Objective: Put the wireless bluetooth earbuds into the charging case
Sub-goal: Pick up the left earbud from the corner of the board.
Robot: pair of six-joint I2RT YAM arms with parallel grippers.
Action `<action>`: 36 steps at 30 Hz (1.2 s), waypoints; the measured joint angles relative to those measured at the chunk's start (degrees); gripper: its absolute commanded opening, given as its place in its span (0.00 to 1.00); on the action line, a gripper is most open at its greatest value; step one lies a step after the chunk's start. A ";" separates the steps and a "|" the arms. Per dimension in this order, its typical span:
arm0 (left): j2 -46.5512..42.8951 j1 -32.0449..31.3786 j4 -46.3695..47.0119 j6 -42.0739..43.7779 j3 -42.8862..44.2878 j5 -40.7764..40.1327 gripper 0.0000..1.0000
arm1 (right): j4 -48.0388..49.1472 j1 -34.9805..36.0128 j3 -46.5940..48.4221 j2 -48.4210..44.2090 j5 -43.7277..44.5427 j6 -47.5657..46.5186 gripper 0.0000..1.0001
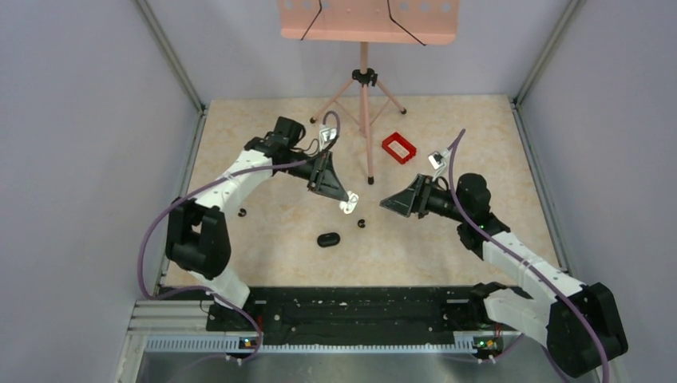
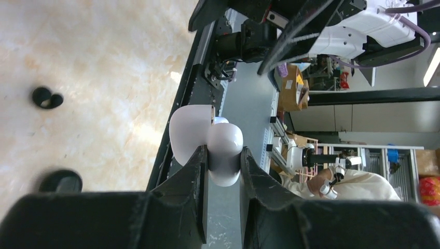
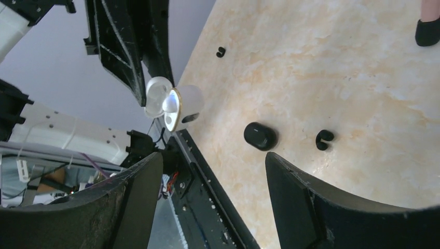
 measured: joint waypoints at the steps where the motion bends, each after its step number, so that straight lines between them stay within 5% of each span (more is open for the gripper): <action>1: -1.18 1.25 0.17 -0.28 -1.22 -0.09 0.00 | 0.15 0.00 0.00 0.26 0.83 0.37 0.71; 8: -11.58 7.50 7.96 -7.52 -10.34 1.66 0.00 | 10.75 0.11 -1.68 2.36 2.67 5.44 0.69; 17: -12.79 7.32 13.46 -10.10 -11.08 8.00 0.00 | 17.84 3.76 -0.76 6.40 -3.04 5.95 0.69; 36: -5.64 0.81 -1.25 3.34 -3.67 7.08 0.00 | 14.36 9.03 3.48 8.11 -9.16 0.09 0.77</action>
